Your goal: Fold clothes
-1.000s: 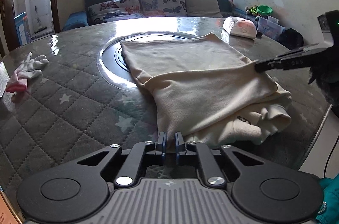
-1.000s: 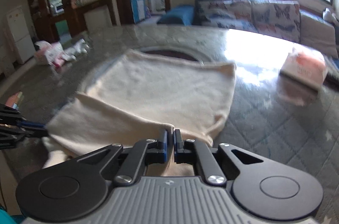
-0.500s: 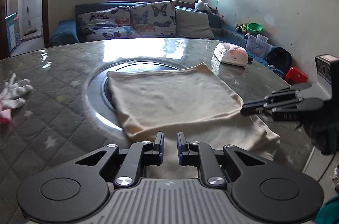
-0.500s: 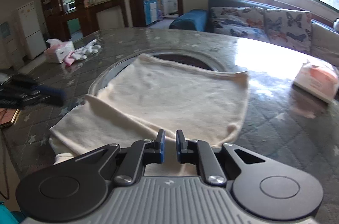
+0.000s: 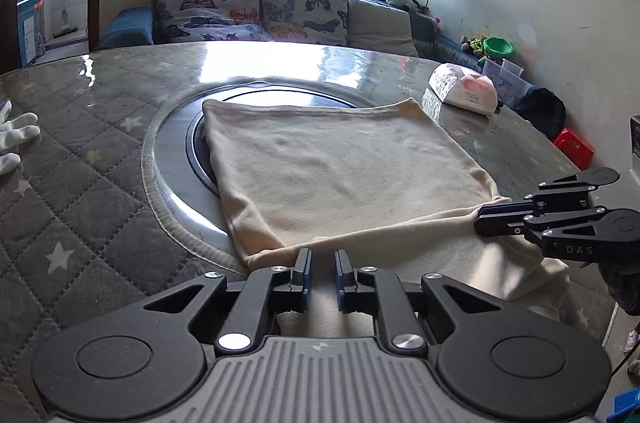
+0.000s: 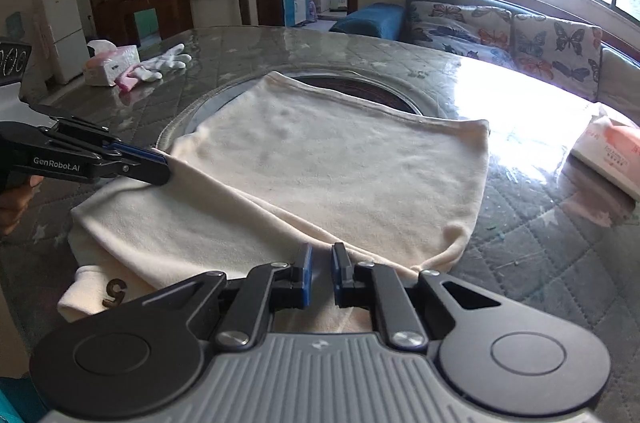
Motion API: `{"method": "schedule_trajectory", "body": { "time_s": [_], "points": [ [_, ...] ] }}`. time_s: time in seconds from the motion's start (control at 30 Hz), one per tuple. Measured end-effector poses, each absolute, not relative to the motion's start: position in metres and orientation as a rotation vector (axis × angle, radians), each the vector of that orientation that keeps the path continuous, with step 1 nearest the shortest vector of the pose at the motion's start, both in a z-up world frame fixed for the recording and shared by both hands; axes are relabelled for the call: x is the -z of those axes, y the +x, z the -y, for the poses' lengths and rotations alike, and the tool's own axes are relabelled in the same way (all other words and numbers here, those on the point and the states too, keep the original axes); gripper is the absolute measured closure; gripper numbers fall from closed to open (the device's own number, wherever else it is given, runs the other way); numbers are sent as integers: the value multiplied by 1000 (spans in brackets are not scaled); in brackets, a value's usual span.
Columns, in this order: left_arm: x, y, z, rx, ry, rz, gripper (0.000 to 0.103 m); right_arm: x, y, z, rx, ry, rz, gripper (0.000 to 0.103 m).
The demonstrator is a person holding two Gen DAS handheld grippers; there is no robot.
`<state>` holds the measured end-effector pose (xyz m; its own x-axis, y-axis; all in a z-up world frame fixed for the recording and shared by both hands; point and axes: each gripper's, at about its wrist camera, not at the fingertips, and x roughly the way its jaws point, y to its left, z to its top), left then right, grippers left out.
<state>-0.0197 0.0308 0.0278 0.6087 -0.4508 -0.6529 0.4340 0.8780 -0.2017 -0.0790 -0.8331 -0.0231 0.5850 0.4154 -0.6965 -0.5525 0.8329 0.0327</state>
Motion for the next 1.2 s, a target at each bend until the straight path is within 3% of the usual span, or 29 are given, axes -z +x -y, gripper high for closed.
{"method": "schedule_trajectory", "body": {
  "time_s": [0.27,0.57,0.87,0.9,0.97,1.1,1.2],
  "points": [
    [-45,-44,-21,551,51,-715,89,8,-104,831,-636,-236,-750,85],
    [-31,-65,-17,579,75,-746,88,15,-134,839,-657,-293,-782,84],
    [-43,-87,-18,609,143,-729,82,16,-133,843,-639,-271,-776,83],
    [-44,-92,-18,623,158,-728,76,12,-135,844,-644,-269,-771,83],
    [-46,-106,-17,649,216,-713,66,6,-138,846,-651,-268,-765,79],
    [-45,-132,-8,705,353,-674,65,-2,-148,851,-668,-300,-761,76],
    [-35,-141,3,729,437,-654,65,-3,-157,851,-689,-348,-759,65]
  ]
}}
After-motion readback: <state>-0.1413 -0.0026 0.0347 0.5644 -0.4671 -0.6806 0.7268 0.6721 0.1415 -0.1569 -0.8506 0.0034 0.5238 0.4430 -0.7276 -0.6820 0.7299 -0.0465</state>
